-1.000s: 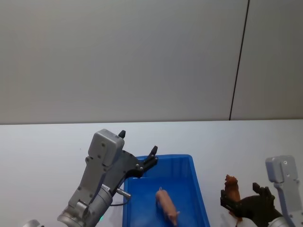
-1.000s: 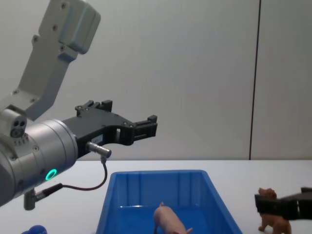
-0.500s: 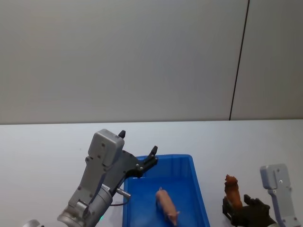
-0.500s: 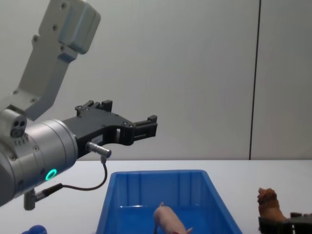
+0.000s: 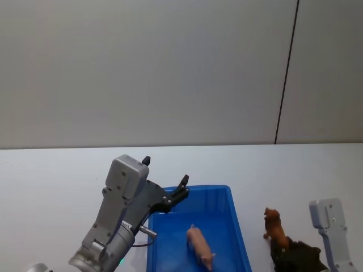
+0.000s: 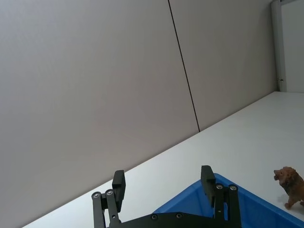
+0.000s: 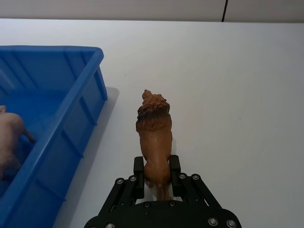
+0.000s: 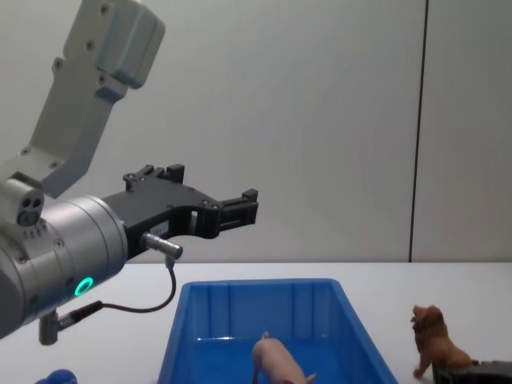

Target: Pick up the two dolls from the table and place them into the box.

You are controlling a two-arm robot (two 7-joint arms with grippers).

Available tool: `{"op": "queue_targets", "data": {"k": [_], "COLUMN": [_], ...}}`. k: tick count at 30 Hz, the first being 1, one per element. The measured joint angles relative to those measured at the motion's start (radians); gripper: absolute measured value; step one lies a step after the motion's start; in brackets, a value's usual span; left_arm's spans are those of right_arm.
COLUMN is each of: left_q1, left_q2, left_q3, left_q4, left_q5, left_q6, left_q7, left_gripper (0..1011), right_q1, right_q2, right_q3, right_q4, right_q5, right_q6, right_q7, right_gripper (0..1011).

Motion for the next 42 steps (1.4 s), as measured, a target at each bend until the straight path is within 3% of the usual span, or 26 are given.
{"op": "queue_targets", "data": {"k": [16, 26, 35, 39, 42], "left_q1": [0.0, 0.0, 0.0, 0.0, 0.0], "left_q2": [0.0, 0.0, 0.0, 0.0, 0.0], "left_q3": [0.0, 0.0, 0.0, 0.0, 0.0], "left_q4": [0.0, 0.0, 0.0, 0.0, 0.0], "left_q5": [0.0, 0.0, 0.0, 0.0, 0.0], "left_q6": [0.0, 0.0, 0.0, 0.0, 0.0], "left_q7": [0.0, 0.0, 0.0, 0.0, 0.0], "left_gripper": [1001, 1001, 1001, 1001, 1001], "right_q1": [-0.013, 0.017, 0.07, 0.101, 0.117], "right_q2": [0.011, 0.002, -0.028, -0.047, -0.057], "right_q3": [0.0, -0.007, -0.023, -0.031, -0.034], "right_q4": [-0.087, -0.103, -0.057, -0.019, 0.001], "right_q5": [-0.043, -0.043, -0.031, -0.026, -0.024], "right_q6": [-0.079, -0.129, -0.143, -0.143, -0.143], "right_q7": [0.03, 0.137, 0.234, 0.275, 0.288], "right_gripper": [297, 296, 297, 382, 505]}}
